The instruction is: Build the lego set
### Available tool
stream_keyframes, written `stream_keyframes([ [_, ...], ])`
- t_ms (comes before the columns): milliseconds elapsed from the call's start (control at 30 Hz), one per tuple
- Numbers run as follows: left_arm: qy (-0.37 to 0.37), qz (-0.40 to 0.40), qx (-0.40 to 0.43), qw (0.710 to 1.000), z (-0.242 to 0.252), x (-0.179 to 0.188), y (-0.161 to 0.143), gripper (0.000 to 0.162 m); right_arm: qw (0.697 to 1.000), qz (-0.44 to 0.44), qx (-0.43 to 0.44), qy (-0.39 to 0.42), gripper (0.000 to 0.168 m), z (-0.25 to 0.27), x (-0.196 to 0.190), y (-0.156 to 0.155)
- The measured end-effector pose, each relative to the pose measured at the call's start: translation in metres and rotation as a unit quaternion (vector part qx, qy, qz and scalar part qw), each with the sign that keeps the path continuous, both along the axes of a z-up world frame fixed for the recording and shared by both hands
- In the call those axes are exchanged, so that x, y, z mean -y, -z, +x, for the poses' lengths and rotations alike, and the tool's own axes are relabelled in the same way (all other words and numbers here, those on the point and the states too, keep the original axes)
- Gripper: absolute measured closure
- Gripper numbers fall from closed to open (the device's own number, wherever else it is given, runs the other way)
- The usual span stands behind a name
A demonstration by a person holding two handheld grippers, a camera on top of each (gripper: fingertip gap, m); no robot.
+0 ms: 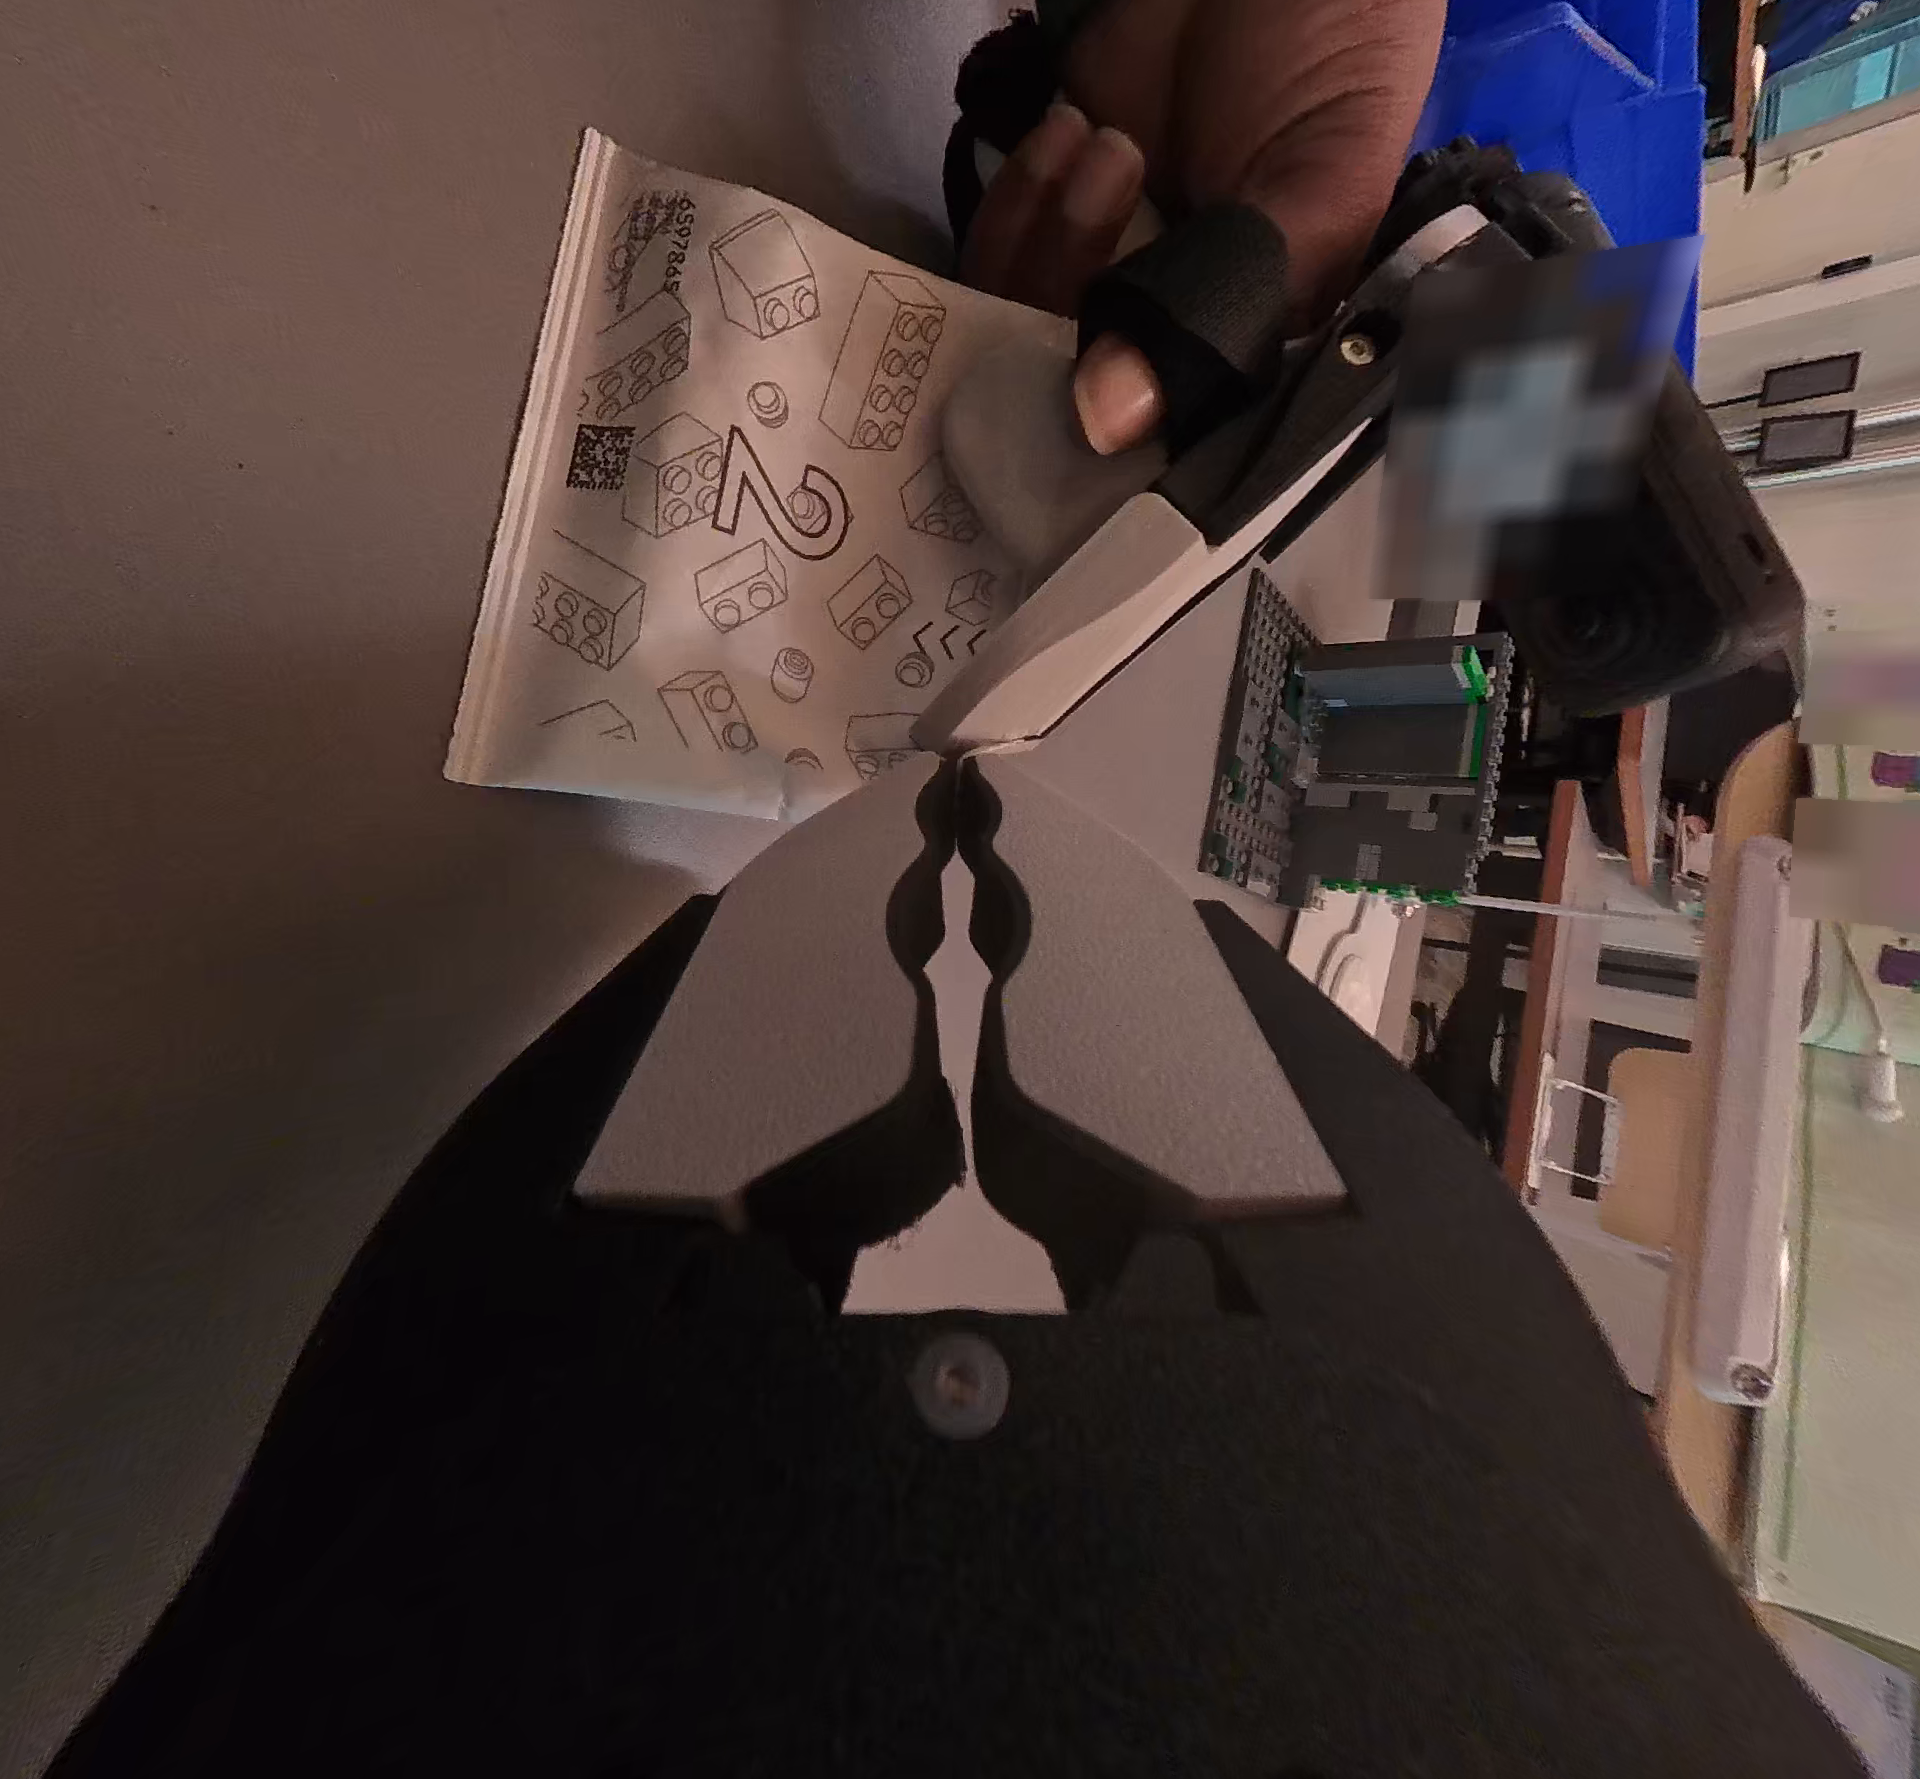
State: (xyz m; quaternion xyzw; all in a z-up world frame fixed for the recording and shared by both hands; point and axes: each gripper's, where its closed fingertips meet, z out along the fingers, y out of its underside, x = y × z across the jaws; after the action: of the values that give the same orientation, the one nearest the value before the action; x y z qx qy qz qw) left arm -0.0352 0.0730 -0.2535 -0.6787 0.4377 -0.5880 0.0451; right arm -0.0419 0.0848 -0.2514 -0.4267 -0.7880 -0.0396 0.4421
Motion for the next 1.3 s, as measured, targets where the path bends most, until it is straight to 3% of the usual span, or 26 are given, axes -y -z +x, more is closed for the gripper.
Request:
stream_keyframes([
  [33, -0.002, 0.000, 0.002, 1.000, 0.000, 0.000, -0.001, 0.161, 1.000, -0.018, -0.005, 0.002, 0.168, 0.000, 0.000, 0.000],
  [167, 0.011, 0.067, -0.003, 0.998, -0.003, 0.004, -0.004, 0.161, 0.971, -0.226, -0.066, 0.033, 0.168, -0.001, 0.006, -0.002],
  [300, 0.024, 0.119, -0.031, 0.992, -0.005, 0.005, -0.007, 0.162, 0.944, -0.319, -0.073, 0.038, 0.168, -0.002, 0.008, -0.006],
  [467, 0.023, 0.136, -0.052, 0.989, -0.007, 0.004, -0.002, 0.162, 0.930, -0.359, -0.055, 0.050, 0.157, -0.001, 0.007, -0.008],
  [600, 0.019, 0.144, -0.054, 0.988, -0.006, 0.004, -0.002, 0.162, 0.924, -0.376, -0.050, 0.056, 0.167, -0.004, 0.007, -0.007],
  [767, 0.029, 0.162, -0.064, 0.984, -0.009, 0.008, -0.003, 0.162, 0.917, -0.393, -0.043, 0.050, 0.168, -0.005, 0.010, -0.009],
  [1033, 0.053, 0.267, -0.107, 0.956, -0.012, 0.002, -0.007, 0.155, 0.915, -0.402, -0.021, 0.035, 0.168, -0.007, 0.011, -0.009],
  [1200, 0.057, 0.268, -0.123, 0.954, -0.010, 0.002, -0.004, 0.162, 0.920, -0.390, -0.011, 0.036, 0.168, -0.006, 0.009, -0.007],
  [1300, 0.042, 0.222, -0.122, 0.966, -0.009, 0.003, -0.005, 0.162, 0.933, -0.359, -0.018, 0.028, 0.168, -0.006, 0.009, -0.008],
])
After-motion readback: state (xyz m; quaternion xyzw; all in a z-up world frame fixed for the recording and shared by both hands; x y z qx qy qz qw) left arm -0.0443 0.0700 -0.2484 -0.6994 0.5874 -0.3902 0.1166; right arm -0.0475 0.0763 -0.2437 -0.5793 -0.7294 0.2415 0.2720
